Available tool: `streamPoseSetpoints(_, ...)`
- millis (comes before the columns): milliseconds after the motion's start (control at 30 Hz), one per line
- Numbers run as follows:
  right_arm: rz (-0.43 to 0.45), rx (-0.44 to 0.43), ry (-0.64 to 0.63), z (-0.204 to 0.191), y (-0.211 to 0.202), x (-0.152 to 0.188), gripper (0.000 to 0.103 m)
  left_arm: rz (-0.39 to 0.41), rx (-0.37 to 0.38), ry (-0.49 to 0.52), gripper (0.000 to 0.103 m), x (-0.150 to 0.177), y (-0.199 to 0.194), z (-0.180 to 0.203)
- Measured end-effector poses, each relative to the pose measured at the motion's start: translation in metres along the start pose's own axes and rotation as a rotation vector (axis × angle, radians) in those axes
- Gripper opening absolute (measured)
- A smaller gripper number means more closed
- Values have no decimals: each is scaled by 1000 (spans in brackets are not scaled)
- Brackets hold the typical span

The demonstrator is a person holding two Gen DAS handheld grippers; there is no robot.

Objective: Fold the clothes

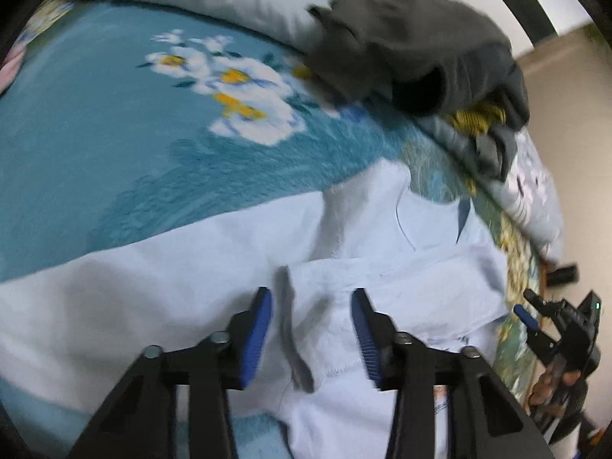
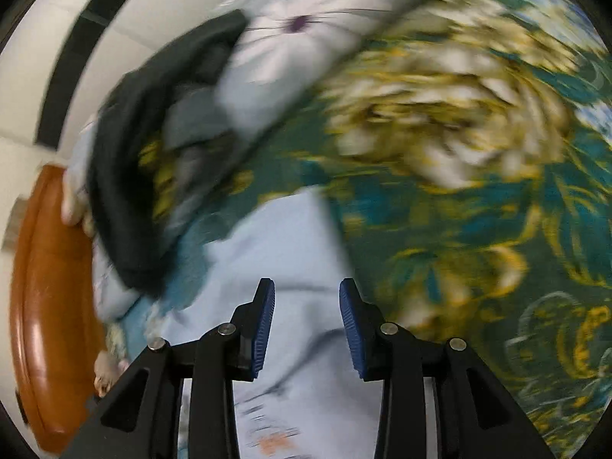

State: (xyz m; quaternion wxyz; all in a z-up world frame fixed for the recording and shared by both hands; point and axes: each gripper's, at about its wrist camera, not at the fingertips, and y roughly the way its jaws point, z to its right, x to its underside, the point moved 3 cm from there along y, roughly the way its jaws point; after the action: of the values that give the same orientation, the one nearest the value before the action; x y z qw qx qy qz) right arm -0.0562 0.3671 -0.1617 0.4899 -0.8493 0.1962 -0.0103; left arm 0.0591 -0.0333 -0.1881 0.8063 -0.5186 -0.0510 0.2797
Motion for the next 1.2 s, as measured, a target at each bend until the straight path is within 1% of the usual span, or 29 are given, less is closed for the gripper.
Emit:
streamPoseSetpoints(67,-10,31,22,13,8,-3,36,-13,-6,35,25,3,5,5)
streamPoseSetpoints(167,-28,5,14,10,20,-12,36,-12,-23,74,13,7,9,9)
streamPoseSetpoints(300,-26,15,-54,-9,39,-35,36,-17,-10,34,11,6,12,2)
streamPoseSetpoints(333,-29,37,-63,-10,43,-42,36,-18,-6,25,11,5,12,0)
streamPoseSetpoints(400,-40,45,-42,-13,55,-52,36,-17,-7,27,11,5,13,0)
streamPoseSetpoints(433,-52,29,-34,-14,57,-55,28,-17,-11,30,11,5,13,0)
streamPoseSetpoints(467,-70,32,-41,-18,60,-56,19,-17,-14,32,11,5,14,0)
streamPoseSetpoints(500,-87,37,-51,-21,63,-57,4,-17,-18,34,11,6,15,0)
streamPoseSetpoints(533,-101,61,-80,-27,65,-59,4,-17,-19,33,11,6,15,0)
streamPoseSetpoints(567,-93,92,-116,-33,65,-64,4,-17,-18,30,11,6,15,0)
streamPoseSetpoints(667,-49,121,-140,-38,57,-77,3,-17,-14,25,11,5,15,-1)
streamPoseSetpoints(767,-25,155,-150,-42,57,-88,2,-18,-6,13,12,3,14,-1)
streamPoseSetpoints(900,-19,126,-231,-53,46,-68,3,-8,17,-21,12,-1,10,-3)
streamPoseSetpoints(967,-16,112,-272,-58,40,-58,3,15,43,-52,14,-4,3,-7)
streamPoseSetpoints(1000,-15,105,-292,-61,37,-53,3,28,59,-70,16,-6,-2,-9)
streamPoseSetpoints(1033,-14,98,-312,-64,35,-47,3,42,76,-89,25,-8,-6,-12)
streamPoseSetpoints(1067,-12,91,-333,-67,32,-42,3,54,91,-107,37,-11,-10,-16)
streamPoseSetpoints(1100,-11,84,-353,-70,29,-37,8,71,106,-139,41,-15,-17,-23)
streamPoseSetpoints(1133,-9,76,-369,-72,26,-32,22,90,121,-175,41,-20,-26,-31)
streamPoseSetpoints(1167,-6,69,-354,-70,24,-23,34,113,147,-215,41,-25,-36,-40)
streamPoseSetpoints(1200,-4,62,-340,-68,23,-15,56,151,197,-255,41,-31,-56,-53)
